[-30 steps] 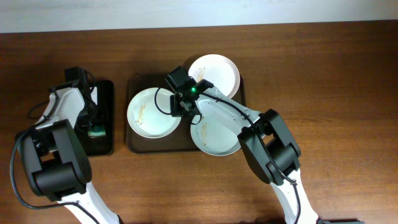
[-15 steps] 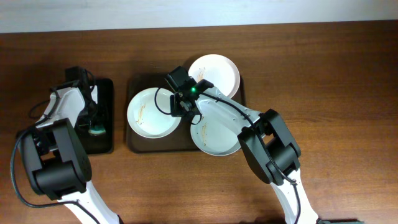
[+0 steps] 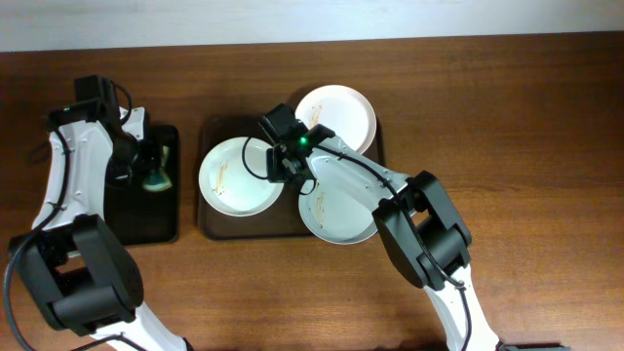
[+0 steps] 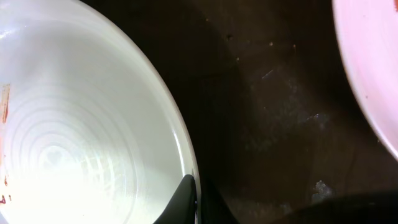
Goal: Clean dirty plates on tray and stack at the side
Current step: 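Grasp the green sponge with left gripper, grip white plate rim with right, then scrub the white plate with the sponge held in the left gripper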
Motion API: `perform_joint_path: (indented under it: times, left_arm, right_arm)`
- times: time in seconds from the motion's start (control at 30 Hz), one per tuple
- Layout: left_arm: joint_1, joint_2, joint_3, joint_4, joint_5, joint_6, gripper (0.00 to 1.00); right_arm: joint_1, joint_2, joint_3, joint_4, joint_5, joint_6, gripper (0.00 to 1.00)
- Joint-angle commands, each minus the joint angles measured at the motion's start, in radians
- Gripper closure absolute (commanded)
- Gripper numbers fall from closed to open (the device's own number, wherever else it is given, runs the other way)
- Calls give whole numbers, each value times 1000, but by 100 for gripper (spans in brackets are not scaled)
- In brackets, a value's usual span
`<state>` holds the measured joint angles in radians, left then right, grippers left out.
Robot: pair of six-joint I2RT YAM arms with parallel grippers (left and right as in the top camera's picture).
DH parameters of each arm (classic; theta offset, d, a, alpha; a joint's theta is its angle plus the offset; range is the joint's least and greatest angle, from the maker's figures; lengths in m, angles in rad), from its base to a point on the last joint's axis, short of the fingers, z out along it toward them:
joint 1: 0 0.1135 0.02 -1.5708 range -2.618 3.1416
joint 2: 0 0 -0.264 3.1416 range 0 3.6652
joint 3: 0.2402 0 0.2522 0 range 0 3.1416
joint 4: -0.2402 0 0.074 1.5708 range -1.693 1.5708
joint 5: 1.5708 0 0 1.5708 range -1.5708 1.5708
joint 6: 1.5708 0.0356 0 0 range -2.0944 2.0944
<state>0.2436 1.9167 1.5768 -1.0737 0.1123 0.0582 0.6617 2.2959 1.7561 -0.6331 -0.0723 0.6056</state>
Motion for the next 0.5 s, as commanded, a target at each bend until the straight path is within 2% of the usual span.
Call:
perform_joint_path:
  times: [0.0, 0.23, 0.33, 0.47]
  left_arm:
    - [-19, -14, 8, 18, 266, 50, 99]
    - [-189, -13, -137, 243, 261, 51, 99]
    - [-233, -11, -220, 327, 87, -48, 99]
    - [-235, -11, -319, 439, 72, -47, 99]
  right_arm:
    - [-11, 45, 8, 11, -52, 2, 96]
    - [-27, 45, 8, 9, -82, 2, 96]
    - [-27, 45, 8, 9, -82, 2, 96]
    - [-27, 45, 8, 10, -82, 2, 96]
